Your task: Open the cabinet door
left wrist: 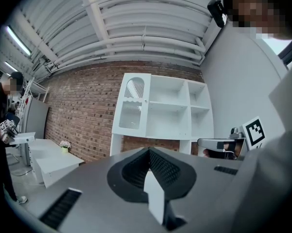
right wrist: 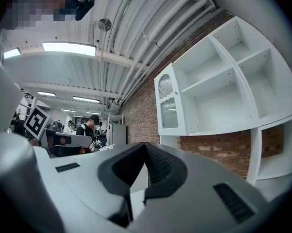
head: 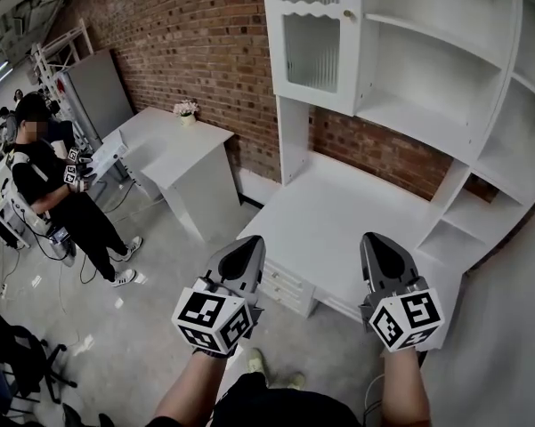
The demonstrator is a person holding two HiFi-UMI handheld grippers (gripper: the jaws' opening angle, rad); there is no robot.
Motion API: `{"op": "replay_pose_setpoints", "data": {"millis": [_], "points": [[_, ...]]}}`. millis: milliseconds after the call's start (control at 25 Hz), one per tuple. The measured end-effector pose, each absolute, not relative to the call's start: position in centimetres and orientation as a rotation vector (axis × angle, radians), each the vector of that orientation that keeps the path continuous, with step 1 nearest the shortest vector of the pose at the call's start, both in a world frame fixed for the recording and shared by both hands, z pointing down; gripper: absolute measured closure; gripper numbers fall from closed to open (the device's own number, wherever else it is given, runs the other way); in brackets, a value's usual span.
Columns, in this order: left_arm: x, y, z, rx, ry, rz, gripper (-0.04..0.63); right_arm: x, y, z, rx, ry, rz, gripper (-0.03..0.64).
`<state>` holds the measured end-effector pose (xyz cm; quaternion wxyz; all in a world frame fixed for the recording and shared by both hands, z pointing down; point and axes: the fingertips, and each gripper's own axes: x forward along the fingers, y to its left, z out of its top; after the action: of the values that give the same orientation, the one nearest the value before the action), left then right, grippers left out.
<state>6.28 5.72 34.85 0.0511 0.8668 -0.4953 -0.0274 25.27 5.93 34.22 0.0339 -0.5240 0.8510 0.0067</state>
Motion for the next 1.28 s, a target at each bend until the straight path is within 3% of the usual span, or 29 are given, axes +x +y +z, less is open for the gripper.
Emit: {"op": "replay_pose_setpoints", "data": {"millis": [1280], "points": [[-5.7, -14.2, 36.8, 2.737, -1.343, -0.073, 0.589, 14.1, -13.4, 35.3, -1.857, 2.514, 0.034, 0.614]]}}
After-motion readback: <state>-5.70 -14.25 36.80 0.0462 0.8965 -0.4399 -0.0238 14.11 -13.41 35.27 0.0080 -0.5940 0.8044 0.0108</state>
